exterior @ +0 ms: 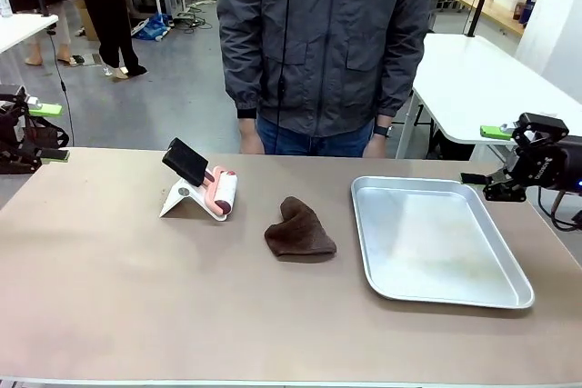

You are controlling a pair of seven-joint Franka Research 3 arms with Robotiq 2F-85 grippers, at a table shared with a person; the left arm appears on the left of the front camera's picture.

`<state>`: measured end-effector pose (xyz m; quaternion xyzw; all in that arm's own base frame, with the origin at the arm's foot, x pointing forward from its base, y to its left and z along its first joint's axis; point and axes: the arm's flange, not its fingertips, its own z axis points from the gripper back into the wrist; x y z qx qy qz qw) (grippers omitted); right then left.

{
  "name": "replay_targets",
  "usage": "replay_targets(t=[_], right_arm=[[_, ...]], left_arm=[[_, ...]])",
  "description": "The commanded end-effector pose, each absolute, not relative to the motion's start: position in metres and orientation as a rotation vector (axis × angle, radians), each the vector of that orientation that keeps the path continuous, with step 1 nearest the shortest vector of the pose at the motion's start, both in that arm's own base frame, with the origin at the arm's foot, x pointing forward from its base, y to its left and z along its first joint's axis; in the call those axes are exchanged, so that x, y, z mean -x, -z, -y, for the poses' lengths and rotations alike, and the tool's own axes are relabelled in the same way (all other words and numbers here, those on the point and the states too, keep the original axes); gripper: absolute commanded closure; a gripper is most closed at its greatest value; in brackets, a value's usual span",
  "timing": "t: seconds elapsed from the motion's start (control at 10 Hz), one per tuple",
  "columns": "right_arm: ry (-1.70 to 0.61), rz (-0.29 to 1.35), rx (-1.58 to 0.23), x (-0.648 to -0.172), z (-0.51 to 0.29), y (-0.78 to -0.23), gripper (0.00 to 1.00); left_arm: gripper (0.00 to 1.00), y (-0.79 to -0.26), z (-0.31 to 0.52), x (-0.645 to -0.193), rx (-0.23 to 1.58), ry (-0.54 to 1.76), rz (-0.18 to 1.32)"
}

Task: Clean the surface of the table.
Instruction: Return the Lint Roller and towel to their original positions.

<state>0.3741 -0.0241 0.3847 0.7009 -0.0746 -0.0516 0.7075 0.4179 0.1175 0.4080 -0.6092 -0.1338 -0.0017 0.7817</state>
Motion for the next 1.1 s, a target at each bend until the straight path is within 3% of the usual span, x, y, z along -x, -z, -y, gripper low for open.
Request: replay_targets(t=[0.0, 1.0], right_arm=[[0.114, 0.163, -1.56, -0.374, 0.0254, -0.387, 0.0], [0.114, 0.163, -1.56, -0.374, 0.0254, -0.387, 0.0]], left_arm=[[0.0, -0.4097, -0.1148, -0.4134, 1.325, -0.011, 0.31], [0.0, -0.4097, -0.1148, -0.4134, 1.325, -0.011, 0.31]])
